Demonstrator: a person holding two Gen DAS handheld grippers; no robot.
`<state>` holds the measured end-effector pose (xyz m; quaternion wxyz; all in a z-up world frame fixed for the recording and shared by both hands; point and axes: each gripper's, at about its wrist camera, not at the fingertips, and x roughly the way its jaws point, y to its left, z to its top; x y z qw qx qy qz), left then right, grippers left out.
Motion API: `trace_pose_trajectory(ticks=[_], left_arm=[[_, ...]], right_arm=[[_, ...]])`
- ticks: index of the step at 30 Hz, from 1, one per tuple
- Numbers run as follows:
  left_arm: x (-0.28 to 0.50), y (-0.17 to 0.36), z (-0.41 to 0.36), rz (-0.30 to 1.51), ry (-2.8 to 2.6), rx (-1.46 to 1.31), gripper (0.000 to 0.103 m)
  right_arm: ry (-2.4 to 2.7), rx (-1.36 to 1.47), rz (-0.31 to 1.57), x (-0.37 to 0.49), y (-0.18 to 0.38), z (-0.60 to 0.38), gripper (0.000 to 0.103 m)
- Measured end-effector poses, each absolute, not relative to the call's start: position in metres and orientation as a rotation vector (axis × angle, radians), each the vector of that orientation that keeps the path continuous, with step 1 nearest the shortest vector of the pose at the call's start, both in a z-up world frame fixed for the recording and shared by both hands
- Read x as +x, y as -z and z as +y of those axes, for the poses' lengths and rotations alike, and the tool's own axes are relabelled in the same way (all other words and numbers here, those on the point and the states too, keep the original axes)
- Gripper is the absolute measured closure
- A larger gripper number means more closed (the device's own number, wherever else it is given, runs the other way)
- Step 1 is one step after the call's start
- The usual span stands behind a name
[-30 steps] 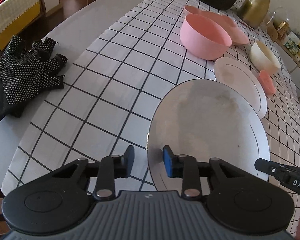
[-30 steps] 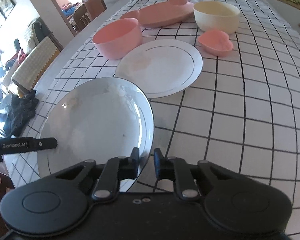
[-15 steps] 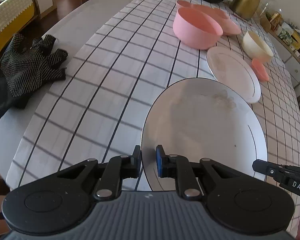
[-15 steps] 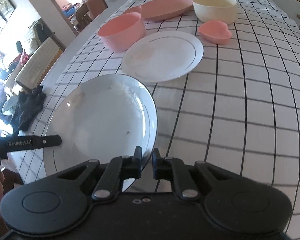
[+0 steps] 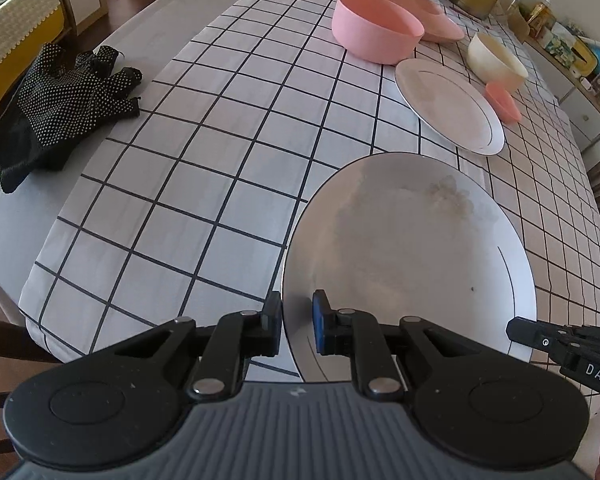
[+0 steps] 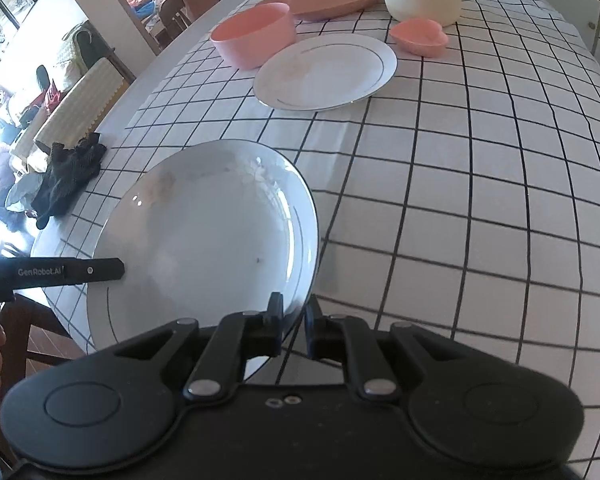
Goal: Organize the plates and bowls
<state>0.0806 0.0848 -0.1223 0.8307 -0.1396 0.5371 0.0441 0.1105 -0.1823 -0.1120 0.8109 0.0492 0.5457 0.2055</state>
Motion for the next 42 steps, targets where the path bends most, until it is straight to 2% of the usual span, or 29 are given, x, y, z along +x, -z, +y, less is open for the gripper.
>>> trace_pose_trajectory(ticks=[4,8,15,23,25,28,29,30,38,42], left_arm=[[0.081,0.122,0.086,1.141,-0.106,-0.315,0.088],[0.08,0.117,0.086,1.127,-0.115,-0.293,0.088],[0.077,0.102,0.086,1.078,-0.125,-0.225,0.088],[0.076,0.076,0.076,0.995,-0.097,-0.162,0.087],[0.076,0.068,0.072,0.971,-0.091,-0.152,0.082],[0.077,0.056,0.066,0.918,-0.077,-0.144,0.047],[0.076,0.052,0.065,0.891,-0.075,-0.142,0.032],[0.076,0.048,0.063,0.865,-0.073,-0.139,0.028],[0.092,0.025,0.045,0.793,-0.01,-0.109,0.028],[0.102,0.02,0.037,0.762,0.022,-0.1,0.022]], right_arm=[[-0.432,0.102,1.169,0.111,0.111,-0.181,0.093],[-0.419,0.055,1.129,0.108,0.106,-0.181,0.083],[-0.431,-0.013,1.063,0.11,0.088,-0.186,0.079],[-0.443,-0.076,0.964,0.111,0.063,-0.184,0.062],[-0.443,-0.082,0.938,0.112,0.056,-0.184,0.059],[-0.448,-0.088,0.896,0.111,0.046,-0.185,0.053],[-0.452,-0.092,0.883,0.111,0.042,-0.185,0.052],[-0.454,-0.098,0.869,0.111,0.038,-0.185,0.052],[-0.424,-0.134,0.747,0.112,0.013,-0.19,0.024],[-0.391,-0.145,0.691,0.115,0.004,-0.191,0.012]])
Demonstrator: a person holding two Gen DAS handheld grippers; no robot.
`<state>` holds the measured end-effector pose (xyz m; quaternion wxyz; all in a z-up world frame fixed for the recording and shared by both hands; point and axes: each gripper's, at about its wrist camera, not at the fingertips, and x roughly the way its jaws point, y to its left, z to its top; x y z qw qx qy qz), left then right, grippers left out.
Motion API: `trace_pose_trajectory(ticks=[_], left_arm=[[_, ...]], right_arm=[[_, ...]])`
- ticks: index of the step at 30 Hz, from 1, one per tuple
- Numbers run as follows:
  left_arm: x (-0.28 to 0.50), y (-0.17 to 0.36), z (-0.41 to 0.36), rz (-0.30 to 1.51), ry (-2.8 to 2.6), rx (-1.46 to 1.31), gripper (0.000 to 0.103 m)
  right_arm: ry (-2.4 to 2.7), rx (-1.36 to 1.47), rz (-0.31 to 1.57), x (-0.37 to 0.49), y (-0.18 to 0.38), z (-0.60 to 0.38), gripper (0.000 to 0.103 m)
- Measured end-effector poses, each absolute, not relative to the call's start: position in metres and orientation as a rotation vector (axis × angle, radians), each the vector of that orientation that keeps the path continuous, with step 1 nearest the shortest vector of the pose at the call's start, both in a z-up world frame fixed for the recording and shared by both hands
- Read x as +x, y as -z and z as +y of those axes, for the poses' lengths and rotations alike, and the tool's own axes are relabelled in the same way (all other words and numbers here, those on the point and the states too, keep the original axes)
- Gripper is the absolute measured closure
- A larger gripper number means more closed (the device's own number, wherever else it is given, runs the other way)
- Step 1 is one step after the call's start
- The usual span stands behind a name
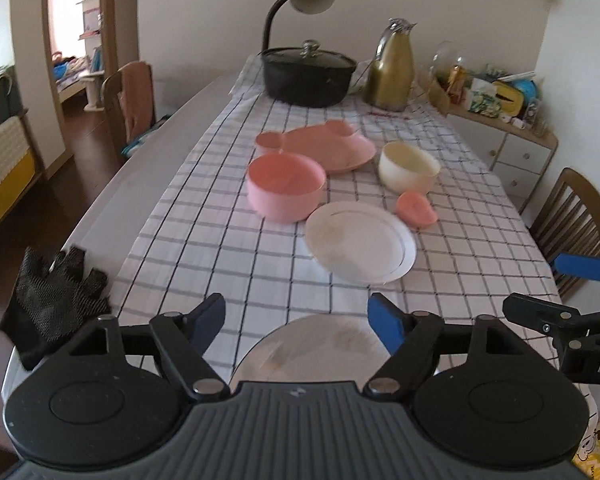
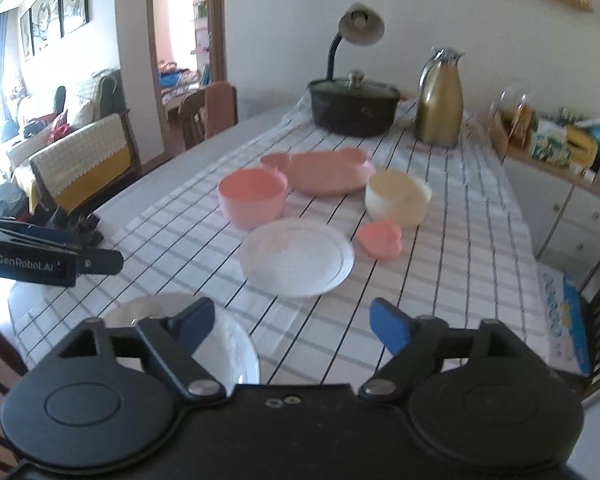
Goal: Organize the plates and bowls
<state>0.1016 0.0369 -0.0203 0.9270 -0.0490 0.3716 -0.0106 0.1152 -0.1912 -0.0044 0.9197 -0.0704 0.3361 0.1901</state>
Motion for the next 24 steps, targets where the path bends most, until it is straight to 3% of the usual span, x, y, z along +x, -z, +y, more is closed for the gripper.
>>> trace_pose_trajectory(ticks=[2,24], left_arm=[[0.106,0.018,0.033,0.743,0.031,-0.088,0.02],[0.201,0.05,0.032,0.79,-0.05,-0.082,0.02]], right_arm=[[-0.363,-0.139,0.661,0.117,0.001,-0.192,0.001],[-0.175,-0.081,0.696,0.204,0.035,-0.187,0.001]])
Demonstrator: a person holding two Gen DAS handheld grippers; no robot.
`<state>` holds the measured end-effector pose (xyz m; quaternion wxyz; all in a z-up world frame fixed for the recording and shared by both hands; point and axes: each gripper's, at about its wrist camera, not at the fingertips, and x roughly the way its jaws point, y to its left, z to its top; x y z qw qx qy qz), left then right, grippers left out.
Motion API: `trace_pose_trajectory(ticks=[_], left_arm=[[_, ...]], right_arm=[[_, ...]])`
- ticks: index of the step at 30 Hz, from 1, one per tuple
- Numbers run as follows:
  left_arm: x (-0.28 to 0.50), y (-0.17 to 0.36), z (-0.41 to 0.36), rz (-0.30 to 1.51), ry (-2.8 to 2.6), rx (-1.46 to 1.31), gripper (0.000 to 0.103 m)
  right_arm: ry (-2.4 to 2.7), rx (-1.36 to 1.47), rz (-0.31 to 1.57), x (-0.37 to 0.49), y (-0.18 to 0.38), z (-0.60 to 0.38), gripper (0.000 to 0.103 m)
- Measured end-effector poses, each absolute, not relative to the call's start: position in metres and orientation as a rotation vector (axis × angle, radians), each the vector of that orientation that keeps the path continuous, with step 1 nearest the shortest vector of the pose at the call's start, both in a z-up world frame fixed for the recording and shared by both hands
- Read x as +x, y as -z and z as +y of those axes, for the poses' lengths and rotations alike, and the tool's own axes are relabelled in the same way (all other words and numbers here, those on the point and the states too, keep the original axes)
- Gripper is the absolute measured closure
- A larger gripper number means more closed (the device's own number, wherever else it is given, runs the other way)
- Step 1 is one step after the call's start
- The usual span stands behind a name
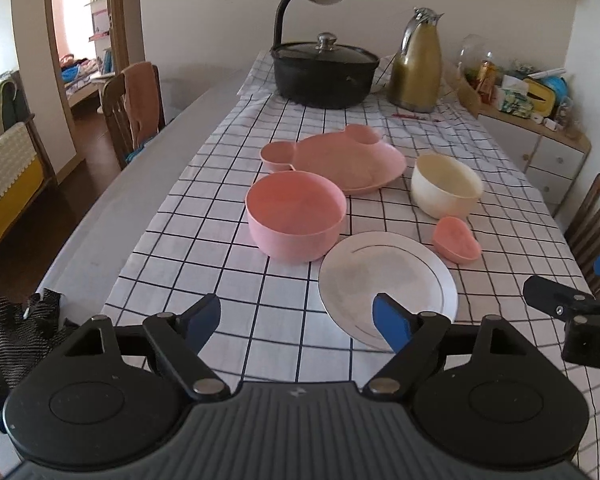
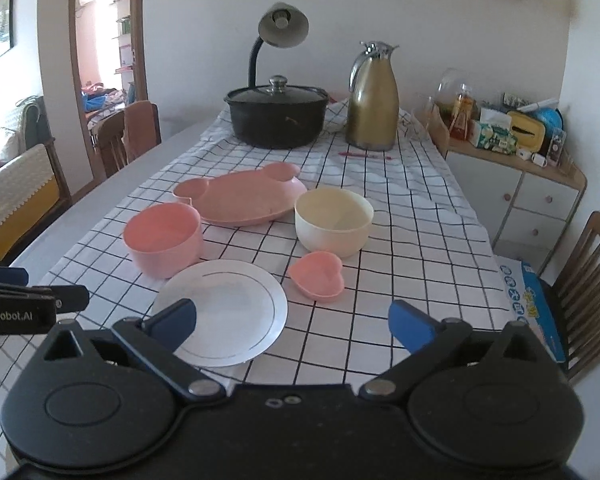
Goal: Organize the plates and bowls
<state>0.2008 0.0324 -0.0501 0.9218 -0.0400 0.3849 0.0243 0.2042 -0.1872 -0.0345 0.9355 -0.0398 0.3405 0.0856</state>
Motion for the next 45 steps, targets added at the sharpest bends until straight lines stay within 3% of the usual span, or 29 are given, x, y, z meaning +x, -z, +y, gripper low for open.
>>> trace_pose_trajectory(ticks=[10,16,21,23,26,31,33,45], left_arm=[[0.258,0.084,0.03,0.867,-0.006,-0.074,0.02],[0.281,0.107,0.027,0.929,0.034,-0.087,0.02],[0.292,0.12,0.034,0.963,0.023,-0.144,0.021],[0.297,0.122,0.036,0.97,0.022,-0.157,0.021],[0.302,0.126,0.038,0.986,0.039,-0.172,0.036],[0.307,0.133,0.043,1.0,0.05,-0.21,0.051],[0.309,0.135,0.046,1.015,0.064,-0.24,0.063],[0.315,0.137,0.045,1.021,0.086,-0.226,0.076]], right_arm=[[-0.133,-0.102,0.76,0.249,0.077,-0.173,0.007],[-0.147,-0.069,0.836,0.271,0.1,-0.171,0.026],[-0.147,-0.066,0.872,0.284,0.115,-0.167,0.035],[-0.149,-0.054,0.891,0.288,0.12,-0.167,0.046],[-0.159,-0.008,0.908,0.294,0.124,-0.169,0.051],[-0.191,0.059,0.936,0.303,0.126,-0.173,0.061],[-0.203,0.079,0.945,0.305,0.127,-0.175,0.067],[-0.229,0.175,0.996,0.314,0.134,-0.194,0.084]])
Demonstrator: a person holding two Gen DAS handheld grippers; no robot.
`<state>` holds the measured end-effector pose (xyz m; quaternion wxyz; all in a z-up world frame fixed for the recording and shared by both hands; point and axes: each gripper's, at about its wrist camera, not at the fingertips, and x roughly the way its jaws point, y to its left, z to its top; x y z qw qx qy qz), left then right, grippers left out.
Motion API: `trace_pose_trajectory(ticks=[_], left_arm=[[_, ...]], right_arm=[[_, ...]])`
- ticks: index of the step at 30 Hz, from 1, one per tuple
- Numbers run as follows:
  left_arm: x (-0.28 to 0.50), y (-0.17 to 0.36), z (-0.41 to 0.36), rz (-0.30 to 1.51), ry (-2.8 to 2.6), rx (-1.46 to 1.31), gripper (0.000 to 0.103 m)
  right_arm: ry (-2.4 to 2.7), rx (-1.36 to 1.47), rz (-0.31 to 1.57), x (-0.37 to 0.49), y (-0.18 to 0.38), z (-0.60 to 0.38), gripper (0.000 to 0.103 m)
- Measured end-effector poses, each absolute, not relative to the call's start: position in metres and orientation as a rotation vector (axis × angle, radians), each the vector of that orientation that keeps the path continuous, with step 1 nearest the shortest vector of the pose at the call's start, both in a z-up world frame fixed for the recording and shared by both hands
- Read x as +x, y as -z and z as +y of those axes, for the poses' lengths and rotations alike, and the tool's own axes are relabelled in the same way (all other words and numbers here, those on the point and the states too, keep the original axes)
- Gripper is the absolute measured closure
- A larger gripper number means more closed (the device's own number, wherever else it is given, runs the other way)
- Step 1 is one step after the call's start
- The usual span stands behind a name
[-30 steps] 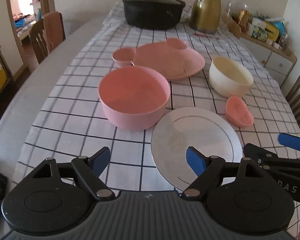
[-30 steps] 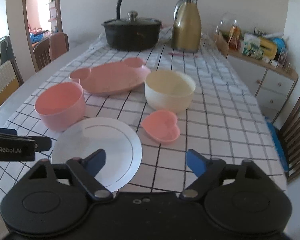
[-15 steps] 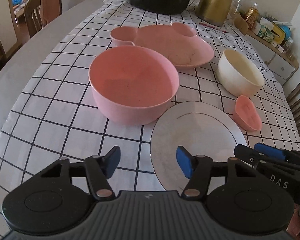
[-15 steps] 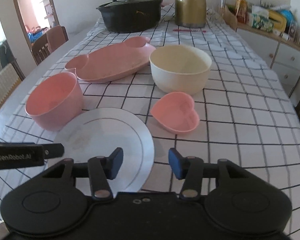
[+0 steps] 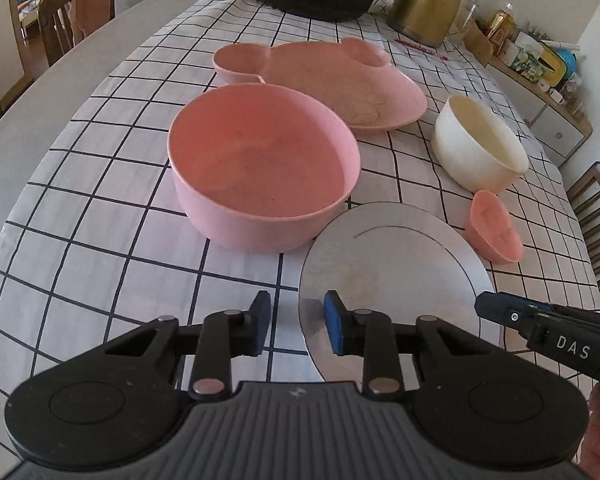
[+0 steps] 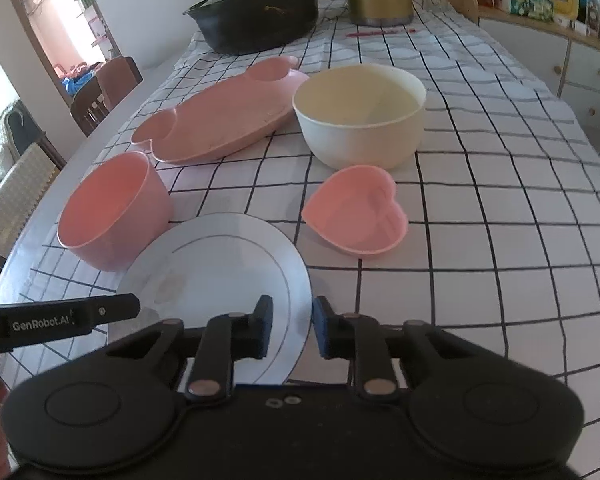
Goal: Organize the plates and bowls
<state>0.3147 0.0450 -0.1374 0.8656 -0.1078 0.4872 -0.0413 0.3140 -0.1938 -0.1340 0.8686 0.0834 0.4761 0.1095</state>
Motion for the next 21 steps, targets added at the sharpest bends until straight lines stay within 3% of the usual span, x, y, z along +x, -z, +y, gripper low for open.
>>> trace_pose_trajectory(ticks=[3,9,11,21], left_arm=[[0.3156,0.1382,0.0473,1.024,0.096,-0.248,0.082],[0.3163,0.1388,0.0472,1.025,0.126,-0.241,0.083],[0.3162,0.1385,0.0472,1.026,0.139,-0.242,0.089],[0.3091,0.1376,0.0442,1.026,0.15,-0.215,0.089]], right_arm=[[-0.239,0.19,1.009,0.3145,0.1363,-0.1977,0.085],[-0.257,0.218,1.027,0.3142,0.1397,-0.199,0.09],[-0.26,0.221,1.026,0.3136,0.1399,-0.1997,0.09],[-0.278,0.151,1.026,0.3056,0.1363,-0.1947,0.091]])
